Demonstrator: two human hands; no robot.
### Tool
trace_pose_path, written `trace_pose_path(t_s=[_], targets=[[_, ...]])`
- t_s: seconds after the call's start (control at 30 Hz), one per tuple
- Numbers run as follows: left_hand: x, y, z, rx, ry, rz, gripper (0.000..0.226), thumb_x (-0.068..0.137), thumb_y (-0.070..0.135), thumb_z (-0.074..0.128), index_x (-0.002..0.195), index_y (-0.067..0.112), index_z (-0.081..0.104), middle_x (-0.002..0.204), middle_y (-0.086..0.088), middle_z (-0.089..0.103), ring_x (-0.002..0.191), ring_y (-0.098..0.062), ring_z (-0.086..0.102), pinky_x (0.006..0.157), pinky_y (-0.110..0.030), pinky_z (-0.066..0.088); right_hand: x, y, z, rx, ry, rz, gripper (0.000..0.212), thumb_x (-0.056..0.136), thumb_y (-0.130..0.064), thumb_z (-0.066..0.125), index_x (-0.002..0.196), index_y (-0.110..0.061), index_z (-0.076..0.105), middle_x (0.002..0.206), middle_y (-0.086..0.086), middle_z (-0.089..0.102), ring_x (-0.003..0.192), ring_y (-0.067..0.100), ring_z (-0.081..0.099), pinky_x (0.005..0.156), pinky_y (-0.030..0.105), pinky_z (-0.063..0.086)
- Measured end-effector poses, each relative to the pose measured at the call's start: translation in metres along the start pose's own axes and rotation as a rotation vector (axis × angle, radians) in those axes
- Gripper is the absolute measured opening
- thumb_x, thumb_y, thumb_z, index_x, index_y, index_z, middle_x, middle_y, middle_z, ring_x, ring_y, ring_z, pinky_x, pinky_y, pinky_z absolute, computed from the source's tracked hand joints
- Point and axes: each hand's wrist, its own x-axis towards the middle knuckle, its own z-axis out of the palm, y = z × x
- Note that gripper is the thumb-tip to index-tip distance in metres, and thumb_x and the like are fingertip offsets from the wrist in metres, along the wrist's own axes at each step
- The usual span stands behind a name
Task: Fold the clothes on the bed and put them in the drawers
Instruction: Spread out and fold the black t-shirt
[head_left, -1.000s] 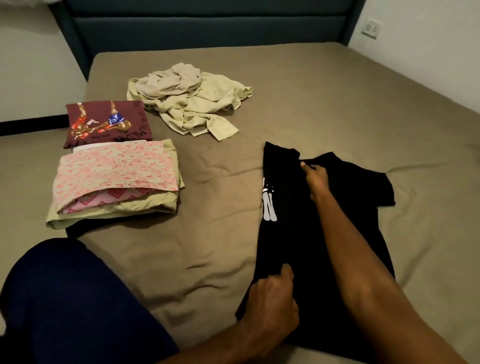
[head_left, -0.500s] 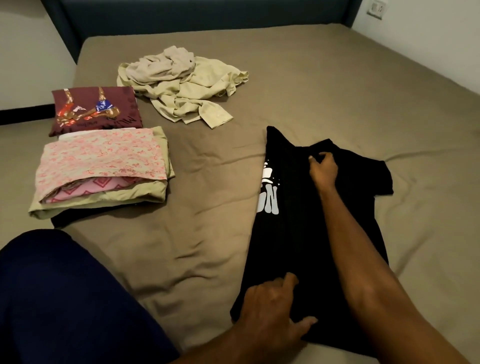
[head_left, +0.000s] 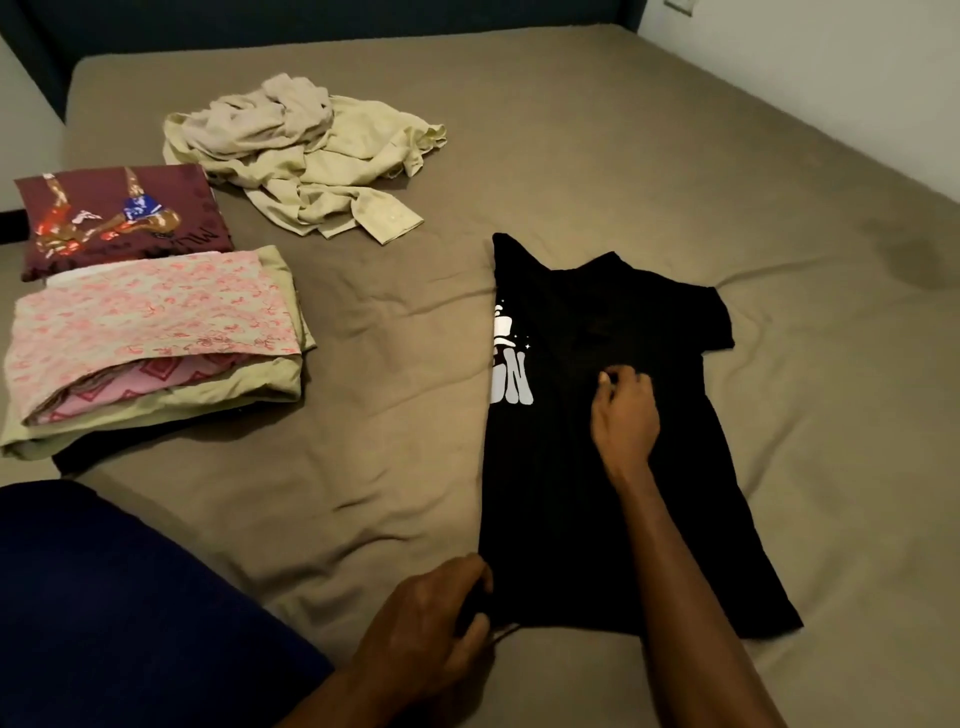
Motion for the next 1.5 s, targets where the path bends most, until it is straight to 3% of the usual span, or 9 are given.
trace_pose_path(t_s=[0.3, 0.53, 0.67, 0.87, 0.97, 1.07, 1.2, 1.3, 1.5], targets=[[-0.003, -0.011, -0.002, 0.284, -0.131, -0.053, 0.062, 0.086, 0.051, 0.038, 0.144, 0.028, 0.039, 0.109, -0.003, 0.065, 0.094, -0.027, 0.061, 0.076, -0.031, 0.039, -0.082, 0.02, -0.028, -0.095, -0.166, -0.217, 0.035, 0.101, -0.043, 0.057, 0.128, -0.022, 0.061, 0.118, 0.002, 0.055, 0.107, 0.019, 0.056, 0.081, 0.035, 0.05], [0.012, -0.005, -0.022, 0.173, -0.199, -0.069, 0.031, 0.077, 0.05, 0.051, 0.098, 0.028, 0.049, 0.078, 0.006, 0.065, 0.07, -0.014, 0.059, 0.065, -0.028, 0.042, -0.085, 0.023, -0.036, 0.112, -0.174, -0.016, 0.015, 0.098, -0.017, 0.059, 0.096, -0.026, 0.07, 0.093, -0.005, 0.07, 0.077, 0.014, 0.064, 0.07, 0.032, 0.049], [0.025, -0.009, -0.03, 0.081, 0.042, -0.091, 0.038, 0.076, 0.067, 0.059, 0.088, 0.031, 0.052, 0.065, 0.012, 0.061, 0.06, -0.004, 0.058, 0.058, -0.021, 0.046, -0.082, 0.029, -0.044, 0.408, -0.193, 0.078, 0.021, 0.098, -0.009, 0.058, 0.094, -0.022, 0.074, 0.078, -0.006, 0.074, 0.067, 0.011, 0.069, 0.07, 0.041, 0.059], [0.031, -0.003, -0.007, 0.336, -0.152, 0.132, 0.05, 0.09, 0.068, 0.049, 0.126, 0.035, 0.049, 0.11, 0.01, 0.057, 0.096, -0.016, 0.062, 0.078, -0.031, 0.048, -0.085, 0.025, -0.04, 0.114, -0.209, 0.007, 0.011, 0.095, -0.026, 0.07, 0.106, -0.025, 0.072, 0.092, -0.007, 0.071, 0.079, 0.012, 0.067, 0.072, 0.034, 0.055], [0.029, -0.004, -0.005, 0.31, -0.063, 0.11, 0.058, 0.09, 0.084, 0.041, 0.106, 0.032, 0.062, 0.094, 0.012, 0.063, 0.078, -0.012, 0.063, 0.066, -0.028, 0.046, -0.059, 0.005, -0.037, -0.147, -0.086, -0.024, 0.029, 0.1, -0.02, 0.058, 0.129, -0.019, 0.062, 0.122, 0.003, 0.061, 0.105, 0.021, 0.062, 0.084, 0.037, 0.053], [0.049, -0.011, -0.005, 0.33, 0.231, 0.176, 0.038, 0.099, 0.059, 0.051, 0.08, 0.027, 0.059, 0.075, 0.009, 0.054, 0.062, -0.013, 0.057, 0.052, -0.027, 0.038, -0.029, -0.021, -0.024, -0.113, -0.073, -0.226, 0.04, 0.103, -0.022, 0.054, 0.142, -0.015, 0.056, 0.146, 0.008, 0.053, 0.129, 0.026, 0.053, 0.103, 0.04, 0.046], [0.117, -0.017, -0.005, 0.348, 0.262, 0.164, 0.038, 0.097, 0.04, 0.05, 0.126, 0.019, 0.061, 0.122, -0.002, 0.062, 0.113, -0.023, 0.06, 0.087, -0.038, 0.054, 0.015, -0.06, 0.017, -0.113, -0.16, -0.48, 0.053, 0.107, -0.034, 0.047, 0.155, -0.011, 0.043, 0.165, 0.011, 0.034, 0.152, 0.029, 0.032, 0.12, 0.043, 0.03], [0.181, -0.028, -0.005, 0.428, 0.106, 0.005, 0.071, 0.101, 0.057, 0.032, 0.156, 0.013, 0.036, 0.166, -0.011, 0.027, 0.155, -0.027, 0.019, 0.123, -0.046, 0.026, 0.054, -0.075, 0.055, -0.208, -0.314, -0.533, 0.067, 0.109, -0.052, 0.027, 0.164, -0.013, 0.02, 0.172, 0.007, 0.013, 0.159, 0.022, 0.009, 0.128, 0.04, 0.01], [0.211, -0.057, 0.003, 0.535, 0.021, 0.003, 0.109, 0.09, 0.088, 0.02, 0.163, 0.008, 0.003, 0.171, -0.009, -0.007, 0.158, -0.022, -0.011, 0.127, -0.051, 0.002, 0.125, -0.077, 0.099, -0.272, -0.379, -0.518, 0.093, 0.09, -0.078, -0.006, 0.166, -0.025, 0.008, 0.173, 0.001, 0.0, 0.16, 0.019, -0.002, 0.128, 0.042, 0.0]])
